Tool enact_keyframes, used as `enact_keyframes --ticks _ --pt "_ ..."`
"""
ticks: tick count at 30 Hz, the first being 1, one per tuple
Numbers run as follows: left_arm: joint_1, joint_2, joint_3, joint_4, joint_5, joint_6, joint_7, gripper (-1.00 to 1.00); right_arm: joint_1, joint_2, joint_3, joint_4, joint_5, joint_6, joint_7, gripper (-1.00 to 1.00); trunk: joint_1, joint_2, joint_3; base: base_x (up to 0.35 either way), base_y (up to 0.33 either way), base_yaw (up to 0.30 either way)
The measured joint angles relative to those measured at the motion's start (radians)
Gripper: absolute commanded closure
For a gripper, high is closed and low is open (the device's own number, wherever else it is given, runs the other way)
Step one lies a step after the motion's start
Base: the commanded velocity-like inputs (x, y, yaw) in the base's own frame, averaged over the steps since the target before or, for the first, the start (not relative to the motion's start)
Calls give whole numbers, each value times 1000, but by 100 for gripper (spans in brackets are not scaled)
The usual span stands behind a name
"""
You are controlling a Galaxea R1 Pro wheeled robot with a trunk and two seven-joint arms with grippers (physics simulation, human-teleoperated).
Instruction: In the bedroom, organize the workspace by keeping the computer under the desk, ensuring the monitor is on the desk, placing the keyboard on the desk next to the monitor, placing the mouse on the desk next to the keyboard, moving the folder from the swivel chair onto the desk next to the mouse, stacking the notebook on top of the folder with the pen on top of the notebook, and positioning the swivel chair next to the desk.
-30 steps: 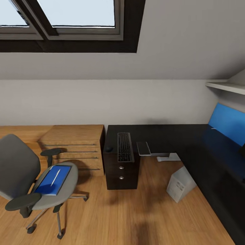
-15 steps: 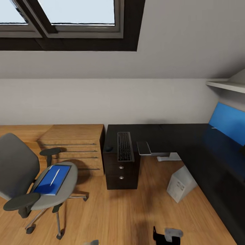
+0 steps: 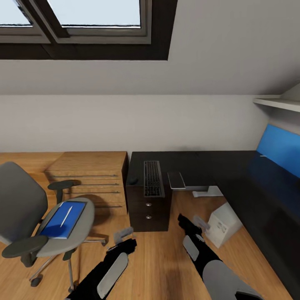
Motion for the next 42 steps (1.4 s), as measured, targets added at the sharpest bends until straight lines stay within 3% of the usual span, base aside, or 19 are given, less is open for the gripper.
enact_keyframes --ticks 2,6,9,15,20,24,35,42 --pt "-4 16 14 -52 6 30 5 -100 -26 0 0 -5 -84 36 0 -100 8 -14 -7 0 0 0" --pt "-6 31 18 -94 3 52 7 -100 -53 0 5 -21 -334 135 20 -100 23 -42 -19 0 0 0" --pt "-6 44 18 -96 8 56 6 -100 -57 0 21 25 -404 168 86 -100 35 -63 -29 0 0 0" --pt "-6 50 18 -97 12 60 4 -100 -58 0 31 52 -426 179 237 -100 58 -105 -48 0 0 0" --pt "-6 58 18 -99 8 60 5 -100 -58 0 31 67 -429 181 369 -100 58 -105 -48 0 0 9" --pt "-6 69 17 -92 12 62 2 -100 -58 0 31 77 -430 181 421 -100 58 -106 -48 0 0 183" --pt "-6 69 13 -52 8 60 -4 -100 -56 0 33 80 -432 182 446 -100 57 -106 -48 130 68 81" --pt "-6 69 -38 -51 10 58 -2 -100 -55 0 34 80 -430 181 452 -100 57 -106 -48 233 56 1"
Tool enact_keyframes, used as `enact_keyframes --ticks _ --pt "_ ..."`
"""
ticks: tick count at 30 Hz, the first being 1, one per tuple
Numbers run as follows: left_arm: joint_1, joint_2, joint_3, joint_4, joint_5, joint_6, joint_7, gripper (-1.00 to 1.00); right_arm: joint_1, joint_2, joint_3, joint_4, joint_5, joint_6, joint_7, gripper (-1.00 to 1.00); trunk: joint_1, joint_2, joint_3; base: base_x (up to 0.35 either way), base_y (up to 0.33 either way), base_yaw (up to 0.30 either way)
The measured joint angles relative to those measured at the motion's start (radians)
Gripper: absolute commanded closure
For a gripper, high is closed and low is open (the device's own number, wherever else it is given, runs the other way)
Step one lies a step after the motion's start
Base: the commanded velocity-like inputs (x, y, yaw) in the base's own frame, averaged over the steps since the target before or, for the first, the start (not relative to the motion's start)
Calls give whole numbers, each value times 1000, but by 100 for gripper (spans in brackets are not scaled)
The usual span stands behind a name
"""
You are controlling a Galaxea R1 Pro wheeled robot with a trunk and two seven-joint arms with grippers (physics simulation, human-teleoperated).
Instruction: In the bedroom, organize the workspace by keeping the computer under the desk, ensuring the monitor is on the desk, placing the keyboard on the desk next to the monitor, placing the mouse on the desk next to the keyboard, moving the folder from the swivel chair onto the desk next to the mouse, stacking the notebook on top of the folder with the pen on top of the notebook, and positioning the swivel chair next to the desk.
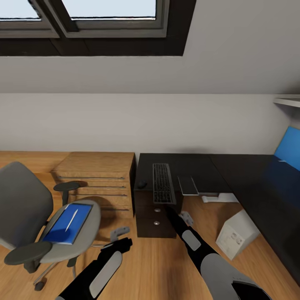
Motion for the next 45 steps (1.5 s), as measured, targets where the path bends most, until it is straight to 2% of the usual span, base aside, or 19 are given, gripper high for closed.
enact_keyframes --ticks 4,6,38,45 --pt "0 0 -3 -4 2 0 2 -100 1 0 0 0 0 0 21 -100 0 0 0 85 4 0" --pt "0 -1 -2 -46 5 1 5 -100 1 0 4 0 -1 -1 29 -100 0 0 0 8 0 0" --pt "0 -5 -5 -52 7 2 7 -100 2 0 -5 -4 1 -11 27 -100 123 -224 -100 0 0 0" --pt "0 -5 -5 -51 6 2 7 -100 2 0 -5 -8 -3 -59 25 -100 150 -273 -122 0 0 0"
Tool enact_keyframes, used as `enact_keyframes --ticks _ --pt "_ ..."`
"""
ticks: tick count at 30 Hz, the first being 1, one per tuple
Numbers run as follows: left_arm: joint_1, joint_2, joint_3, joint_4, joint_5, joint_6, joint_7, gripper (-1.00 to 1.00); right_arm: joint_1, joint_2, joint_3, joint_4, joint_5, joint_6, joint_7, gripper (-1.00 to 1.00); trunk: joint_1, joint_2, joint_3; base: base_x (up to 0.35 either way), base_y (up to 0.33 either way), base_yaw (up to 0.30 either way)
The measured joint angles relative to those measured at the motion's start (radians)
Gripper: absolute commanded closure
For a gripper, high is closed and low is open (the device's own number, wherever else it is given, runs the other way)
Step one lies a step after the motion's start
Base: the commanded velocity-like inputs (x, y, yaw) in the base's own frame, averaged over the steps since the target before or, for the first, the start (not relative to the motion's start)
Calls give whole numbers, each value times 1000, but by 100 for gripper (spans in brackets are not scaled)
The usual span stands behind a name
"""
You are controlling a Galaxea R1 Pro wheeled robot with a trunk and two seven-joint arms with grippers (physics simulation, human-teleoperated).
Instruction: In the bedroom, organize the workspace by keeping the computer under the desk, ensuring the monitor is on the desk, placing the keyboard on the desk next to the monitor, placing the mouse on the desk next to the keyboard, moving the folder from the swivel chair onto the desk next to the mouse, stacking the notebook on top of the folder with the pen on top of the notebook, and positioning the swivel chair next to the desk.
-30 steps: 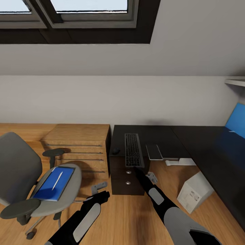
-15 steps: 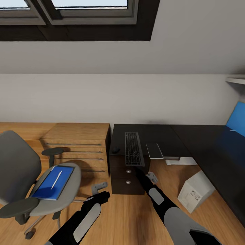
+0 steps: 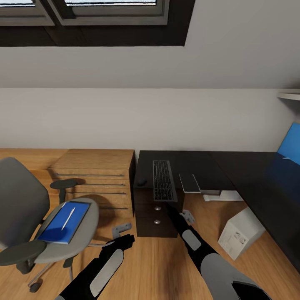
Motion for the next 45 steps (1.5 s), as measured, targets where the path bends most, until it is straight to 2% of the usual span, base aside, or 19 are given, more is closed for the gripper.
enact_keyframes --ticks 3,7,9,10,16,17,21,24,30,45 --pt "0 0 0 1 0 0 0 -100 0 0 -1 -1 -3 -16 2 -100 12 -21 -9 0 0 0" --pt "0 0 0 1 1 0 0 -100 0 0 -7 -1 -32 -17 3 -100 27 -49 -22 0 0 0" --pt "0 0 0 1 0 0 0 -100 0 0 -11 -1 -84 -16 3 -100 35 -63 -28 0 0 0" --pt "0 0 0 1 0 0 0 -100 0 0 -13 -1 -155 -4 4 -100 38 -70 -31 0 0 0" --pt "0 -1 -1 1 0 0 0 -100 0 0 -16 -1 -258 73 5 -100 61 -112 -50 0 0 0" --pt "0 -1 -1 1 0 0 0 -100 0 0 -13 -1 -296 107 6 -100 65 -119 -53 0 0 0" --pt "0 -1 -1 1 0 1 0 -100 0 0 -9 -1 -381 174 9 -100 81 -147 -66 0 0 0" --pt "0 -1 -1 1 0 1 0 -100 0 0 -8 -1 -420 198 11 -100 92 -168 -75 0 0 0" --pt "0 -2 -2 1 0 2 0 -100 0 0 -7 -2 -444 211 30 -100 115 -210 -94 0 0 0" --pt "0 -2 -4 2 0 2 0 -100 0 0 -5 -4 -441 203 89 -100 173 -315 -141 0 0 0"
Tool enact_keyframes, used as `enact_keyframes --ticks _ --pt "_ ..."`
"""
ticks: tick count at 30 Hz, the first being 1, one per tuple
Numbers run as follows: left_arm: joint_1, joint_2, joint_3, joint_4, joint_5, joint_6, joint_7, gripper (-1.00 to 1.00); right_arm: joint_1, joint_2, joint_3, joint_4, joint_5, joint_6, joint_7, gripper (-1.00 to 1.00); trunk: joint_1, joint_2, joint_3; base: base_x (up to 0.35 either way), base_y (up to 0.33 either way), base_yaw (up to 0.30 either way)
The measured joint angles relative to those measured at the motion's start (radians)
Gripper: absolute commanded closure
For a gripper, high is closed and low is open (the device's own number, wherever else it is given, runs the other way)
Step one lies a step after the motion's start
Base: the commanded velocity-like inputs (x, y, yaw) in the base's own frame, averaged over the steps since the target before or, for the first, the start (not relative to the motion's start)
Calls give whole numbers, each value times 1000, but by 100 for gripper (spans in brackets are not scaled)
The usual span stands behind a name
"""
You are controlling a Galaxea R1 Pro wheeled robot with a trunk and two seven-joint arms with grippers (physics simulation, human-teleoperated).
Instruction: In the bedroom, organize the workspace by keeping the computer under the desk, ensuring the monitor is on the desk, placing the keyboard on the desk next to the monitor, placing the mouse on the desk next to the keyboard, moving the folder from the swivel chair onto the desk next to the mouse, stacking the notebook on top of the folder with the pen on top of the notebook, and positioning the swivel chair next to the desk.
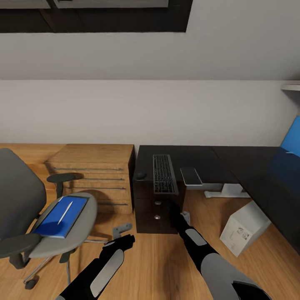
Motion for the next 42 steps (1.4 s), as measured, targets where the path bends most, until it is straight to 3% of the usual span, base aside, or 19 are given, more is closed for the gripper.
enact_keyframes --ticks 9,42 --pt "0 0 -2 0 0 0 0 -100 0 0 2 -1 8 -5 147 -100 35 -63 -28 0 0 0" --pt "0 -1 -6 0 0 0 0 -100 0 -19 1 -32 11 -7 166 -100 153 -280 -125 0 0 0"
